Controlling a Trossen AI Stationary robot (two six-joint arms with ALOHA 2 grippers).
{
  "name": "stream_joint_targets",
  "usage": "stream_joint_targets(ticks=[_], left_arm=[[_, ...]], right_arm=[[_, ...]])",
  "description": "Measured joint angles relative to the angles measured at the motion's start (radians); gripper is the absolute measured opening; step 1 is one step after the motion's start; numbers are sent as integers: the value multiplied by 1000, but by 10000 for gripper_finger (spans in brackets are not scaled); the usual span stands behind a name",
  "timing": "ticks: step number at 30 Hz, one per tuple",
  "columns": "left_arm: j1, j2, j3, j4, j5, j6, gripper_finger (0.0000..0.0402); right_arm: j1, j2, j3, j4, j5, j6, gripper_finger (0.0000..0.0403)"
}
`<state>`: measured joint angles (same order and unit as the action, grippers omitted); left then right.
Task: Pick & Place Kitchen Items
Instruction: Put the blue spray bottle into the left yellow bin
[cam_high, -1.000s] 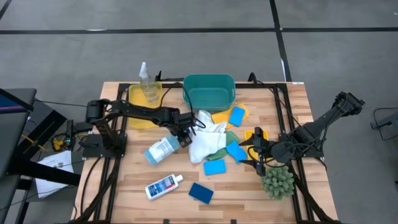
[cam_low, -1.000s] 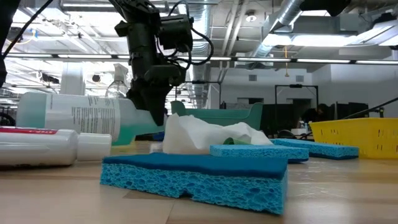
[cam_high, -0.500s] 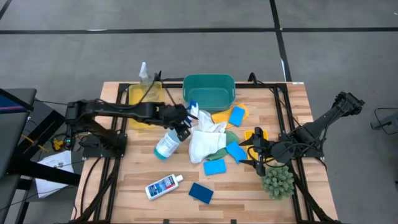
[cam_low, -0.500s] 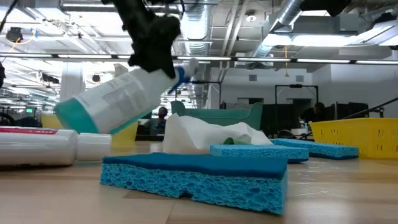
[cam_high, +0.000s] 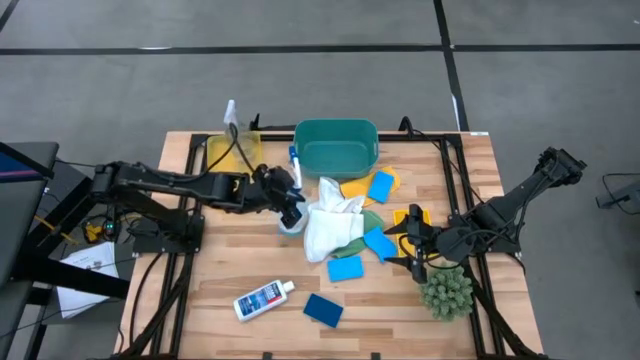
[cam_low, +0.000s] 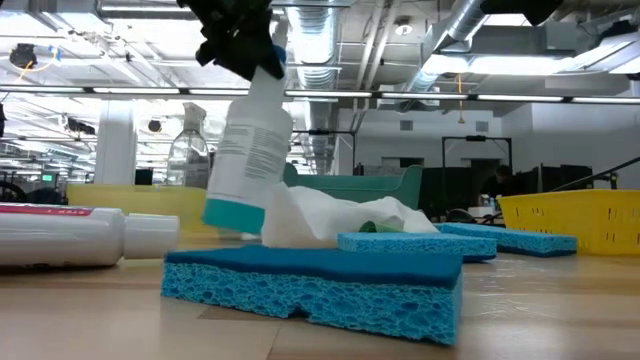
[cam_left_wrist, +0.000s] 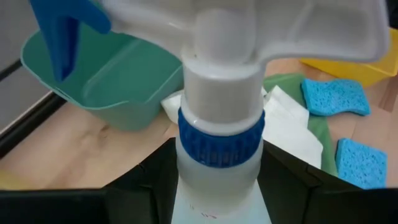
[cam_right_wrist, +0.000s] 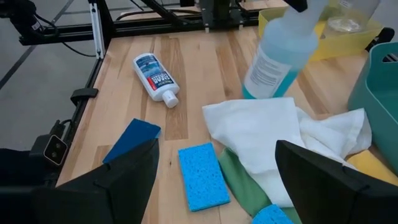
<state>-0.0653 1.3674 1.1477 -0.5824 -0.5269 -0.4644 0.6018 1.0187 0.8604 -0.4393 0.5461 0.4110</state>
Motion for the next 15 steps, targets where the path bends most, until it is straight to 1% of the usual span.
stream_joint_targets(ticks=[10, 15], left_arm=[[-48, -12, -1, 16, -124, 2, 172], [-78, -77, -2, 2, -205, 2, 172]], right_arm=[[0, 0, 0, 6, -23, 0, 311], [0, 0, 0, 6, -23, 0, 311]])
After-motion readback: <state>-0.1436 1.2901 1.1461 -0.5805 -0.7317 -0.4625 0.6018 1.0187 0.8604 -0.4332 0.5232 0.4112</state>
